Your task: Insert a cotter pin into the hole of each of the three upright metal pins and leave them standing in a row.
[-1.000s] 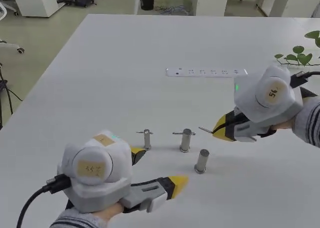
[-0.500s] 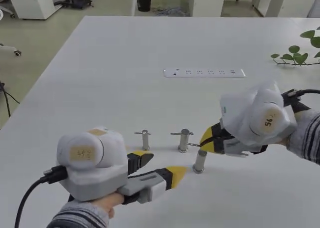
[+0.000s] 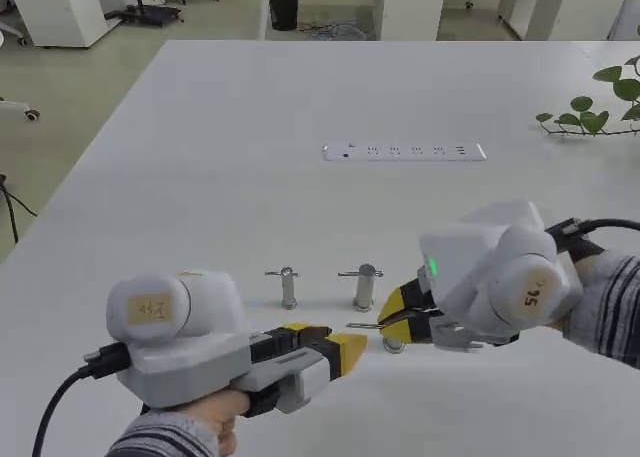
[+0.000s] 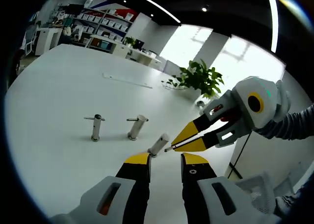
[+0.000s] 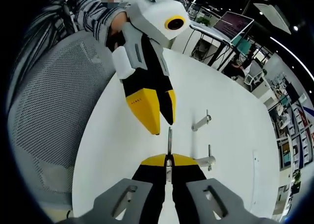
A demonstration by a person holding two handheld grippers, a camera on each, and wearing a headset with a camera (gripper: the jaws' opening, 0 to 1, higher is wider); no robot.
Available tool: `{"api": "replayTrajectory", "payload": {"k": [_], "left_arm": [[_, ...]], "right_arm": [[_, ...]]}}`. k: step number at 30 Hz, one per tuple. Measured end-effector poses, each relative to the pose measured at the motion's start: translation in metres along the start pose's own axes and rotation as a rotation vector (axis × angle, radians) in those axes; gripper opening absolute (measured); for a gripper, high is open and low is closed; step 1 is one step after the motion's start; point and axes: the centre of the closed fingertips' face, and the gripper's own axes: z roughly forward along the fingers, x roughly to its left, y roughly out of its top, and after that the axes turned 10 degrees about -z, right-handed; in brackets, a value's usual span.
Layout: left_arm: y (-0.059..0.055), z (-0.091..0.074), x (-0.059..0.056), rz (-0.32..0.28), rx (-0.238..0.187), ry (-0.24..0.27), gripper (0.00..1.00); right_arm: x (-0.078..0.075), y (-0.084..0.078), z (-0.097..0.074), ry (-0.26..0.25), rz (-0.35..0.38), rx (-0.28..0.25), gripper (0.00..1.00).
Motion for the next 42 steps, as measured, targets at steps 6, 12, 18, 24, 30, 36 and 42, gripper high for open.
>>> {"api": "replayTrajectory", "payload": {"k": [6,12,18,24,30,36,42], "left_arm": [[-0.001,0.0,-0.005,-0.025,-0.014,-0.026,0.12],[-0.002,0.0,-0.009,-0.028,-0.017,-0.046,0.05],[-0.003,0.0,-0.009,-0.024,-0.02,-0.048,0.01],[-0.005,0.0,-0.012,-0.008,-0.012,-0.063,0.0],[-0.009,0.001,-0.015,0.129,0.013,-0.064,0.0],[-0.013,0.0,-0.016,0.23,0.043,-0.07,0.0],[-0.017,-0.003,-0.019,0.404,0.089,-0.093,0.0]], "right_arm": [[0.005,0.007,-0.001,0.012,-0.01,-0.014,0.0],[0.006,0.013,-0.002,0.009,-0.011,-0.026,0.0],[0.007,0.017,-0.003,0.008,-0.013,-0.033,0.0],[0.007,0.015,-0.002,0.008,-0.012,-0.029,0.0],[0.007,0.014,-0.002,0.008,0.007,-0.031,0.0],[0.009,0.012,-0.002,0.022,0.032,-0.037,0.0],[0.014,0.007,-0.002,0.045,0.045,-0.029,0.01]]}}
